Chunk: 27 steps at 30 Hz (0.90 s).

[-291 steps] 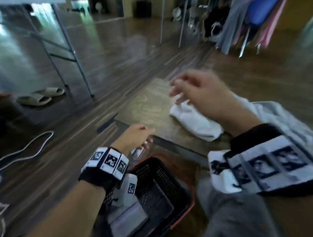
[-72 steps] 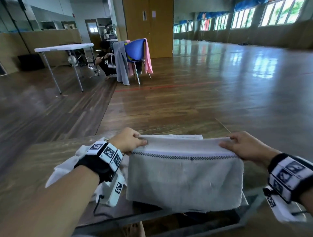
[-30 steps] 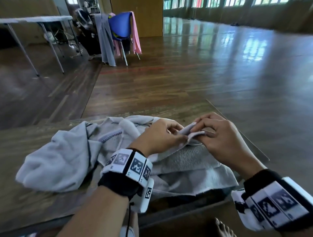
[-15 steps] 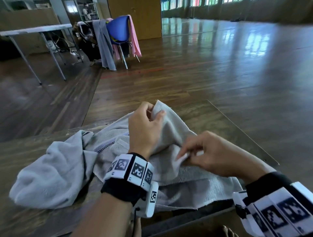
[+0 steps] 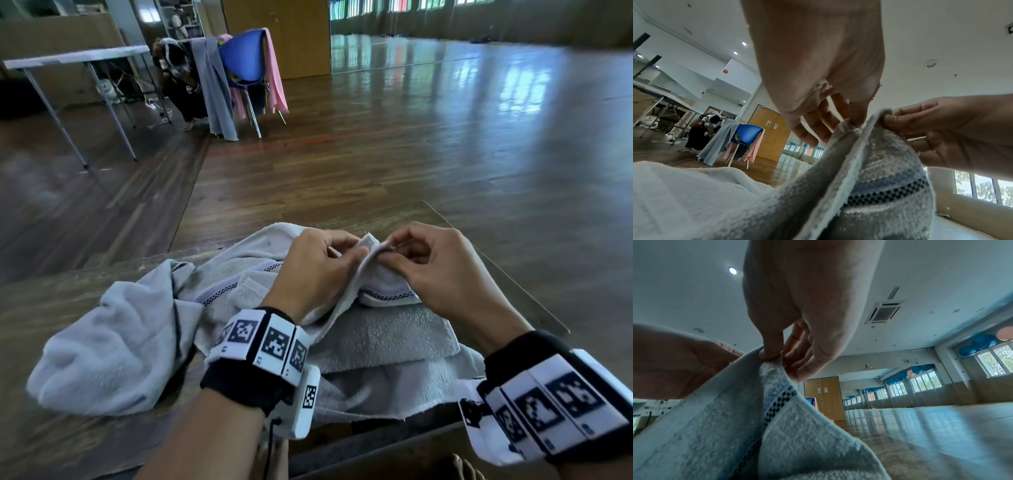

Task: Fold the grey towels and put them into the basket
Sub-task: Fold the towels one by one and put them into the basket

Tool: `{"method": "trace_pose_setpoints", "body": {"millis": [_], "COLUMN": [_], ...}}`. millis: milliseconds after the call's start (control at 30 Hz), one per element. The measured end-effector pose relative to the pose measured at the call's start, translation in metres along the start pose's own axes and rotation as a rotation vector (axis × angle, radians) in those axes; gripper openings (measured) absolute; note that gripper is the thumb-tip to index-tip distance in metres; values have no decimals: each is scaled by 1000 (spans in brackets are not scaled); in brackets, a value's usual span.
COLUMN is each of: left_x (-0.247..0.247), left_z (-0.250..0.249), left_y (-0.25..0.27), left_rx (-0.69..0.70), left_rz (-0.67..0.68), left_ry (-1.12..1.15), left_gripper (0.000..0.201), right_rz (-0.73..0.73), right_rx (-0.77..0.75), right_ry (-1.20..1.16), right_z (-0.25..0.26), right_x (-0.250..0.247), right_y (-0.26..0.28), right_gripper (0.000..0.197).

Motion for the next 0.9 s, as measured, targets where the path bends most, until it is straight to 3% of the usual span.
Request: {"method": "trace_pose_setpoints", "body": {"millis": [133, 433, 900], "left_x": [-2, 3, 4], "left_z": [-2, -4, -8], "left_y": [1, -2, 1], "left_rx": [15, 45, 31], "left_rz": [-60, -15, 19], "left_ry": [105, 86, 103], "left_gripper": [21, 16, 11], "right_rz": [-23, -175, -173], "right_rx": [13, -18, -42], "right_ry": [7, 116, 155], "right_z": [6, 9, 5], "right_x": [0, -4, -2], "right_y": [0, 2, 1], "right_gripper": [14, 20, 14]}}
Point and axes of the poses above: each hand's wrist, its own y-axis away from the middle knuckle, its own x-axis out of the palm, z = x × y, the point moved 3 cm from there along -y, towards the middle knuckle, and after that the axes turned 9 degrees about z, right-handed, at the moved point
